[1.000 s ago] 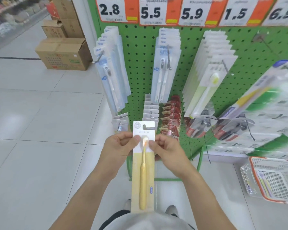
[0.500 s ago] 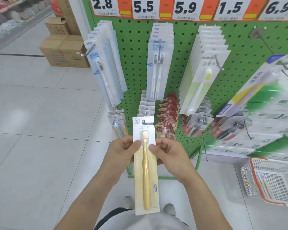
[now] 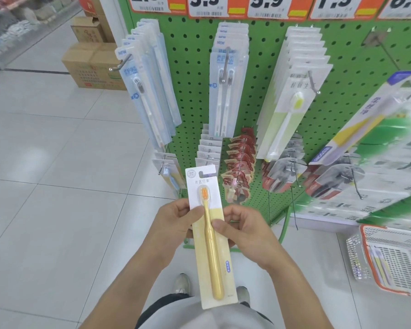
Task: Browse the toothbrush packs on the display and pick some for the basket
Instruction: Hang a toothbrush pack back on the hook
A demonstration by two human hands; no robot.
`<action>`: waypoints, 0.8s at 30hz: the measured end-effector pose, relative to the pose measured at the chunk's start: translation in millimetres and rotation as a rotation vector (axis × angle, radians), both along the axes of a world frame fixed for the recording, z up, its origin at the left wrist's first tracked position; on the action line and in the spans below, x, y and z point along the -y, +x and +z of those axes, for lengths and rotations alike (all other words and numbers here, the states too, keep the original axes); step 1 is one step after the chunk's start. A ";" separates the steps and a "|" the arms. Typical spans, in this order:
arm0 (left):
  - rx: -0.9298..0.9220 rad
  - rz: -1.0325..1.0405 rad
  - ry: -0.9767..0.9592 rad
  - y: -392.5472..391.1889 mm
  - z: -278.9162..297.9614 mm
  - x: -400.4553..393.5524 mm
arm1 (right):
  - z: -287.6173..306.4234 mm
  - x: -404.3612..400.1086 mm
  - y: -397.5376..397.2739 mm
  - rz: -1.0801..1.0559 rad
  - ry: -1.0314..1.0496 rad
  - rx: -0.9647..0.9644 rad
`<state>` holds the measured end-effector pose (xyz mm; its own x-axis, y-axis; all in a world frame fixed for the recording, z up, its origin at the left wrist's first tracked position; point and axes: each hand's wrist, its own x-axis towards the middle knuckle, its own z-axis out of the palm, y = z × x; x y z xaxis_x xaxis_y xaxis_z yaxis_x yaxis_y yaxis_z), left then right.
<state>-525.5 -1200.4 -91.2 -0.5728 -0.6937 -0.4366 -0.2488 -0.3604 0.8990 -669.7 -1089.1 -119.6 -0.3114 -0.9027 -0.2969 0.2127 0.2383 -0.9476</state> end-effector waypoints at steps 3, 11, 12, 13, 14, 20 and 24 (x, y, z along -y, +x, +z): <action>0.014 0.008 -0.014 -2.5 0.6 -2.5 | -0.2 -2.1 0.0 -0.016 0.005 0.036; 0.025 0.100 -0.013 -7.9 -0.7 -0.9 | 0.2 -11.7 -3.6 0.056 0.043 0.017; 0.027 0.081 -0.013 -8.1 -0.8 -1.3 | 0.2 -11.2 -3.2 0.033 0.033 0.020; 0.030 0.063 -0.015 -8.1 -1.4 -2.2 | 0.4 -10.2 -3.0 0.007 0.023 0.027; 0.032 0.051 -0.020 -8.0 -2.4 -3.2 | 0.9 -9.0 -3.7 -0.014 0.014 0.031; 0.018 0.062 -0.056 -9.9 -6.6 -3.5 | 0.9 -8.6 -10.9 0.023 0.019 0.036; 0.032 0.083 -0.082 -12.1 -8.0 -0.4 | -4.8 -14.3 -11.7 0.093 0.066 0.047</action>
<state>-537.6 -1200.1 -99.2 -0.4985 -0.7723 -0.3938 -0.2502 -0.3067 0.9183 -681.4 -1074.8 -124.4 -0.2116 -0.9050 -0.3690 0.2309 0.3206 -0.9187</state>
